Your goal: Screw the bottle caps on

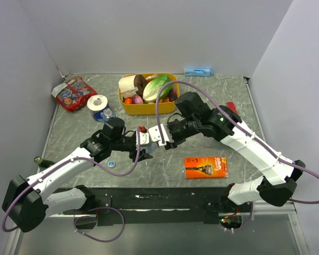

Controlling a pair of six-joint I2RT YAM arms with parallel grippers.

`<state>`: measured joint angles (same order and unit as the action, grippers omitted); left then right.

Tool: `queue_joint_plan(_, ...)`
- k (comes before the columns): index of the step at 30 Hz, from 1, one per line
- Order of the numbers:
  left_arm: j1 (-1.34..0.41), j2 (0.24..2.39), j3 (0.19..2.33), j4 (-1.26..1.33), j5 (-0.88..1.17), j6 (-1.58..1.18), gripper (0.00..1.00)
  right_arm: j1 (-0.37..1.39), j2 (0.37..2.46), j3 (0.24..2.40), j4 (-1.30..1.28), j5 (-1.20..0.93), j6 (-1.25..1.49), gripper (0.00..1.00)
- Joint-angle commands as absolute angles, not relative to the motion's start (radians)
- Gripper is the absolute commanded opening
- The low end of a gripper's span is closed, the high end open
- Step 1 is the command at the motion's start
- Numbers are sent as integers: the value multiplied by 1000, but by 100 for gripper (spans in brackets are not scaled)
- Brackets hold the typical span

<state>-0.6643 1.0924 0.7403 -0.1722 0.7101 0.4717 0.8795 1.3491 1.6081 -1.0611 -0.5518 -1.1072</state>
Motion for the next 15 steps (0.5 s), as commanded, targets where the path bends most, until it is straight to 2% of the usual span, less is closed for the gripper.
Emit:
queue_joint_plan(1,-669,1051,781,-117,770,445,1,885,1361,1592,-1005,-548,-1063,31)
queue_joint_plan(15,-669,971,670,29,724,379,1,847,1416,1664,-1061,-563,-1009,31)
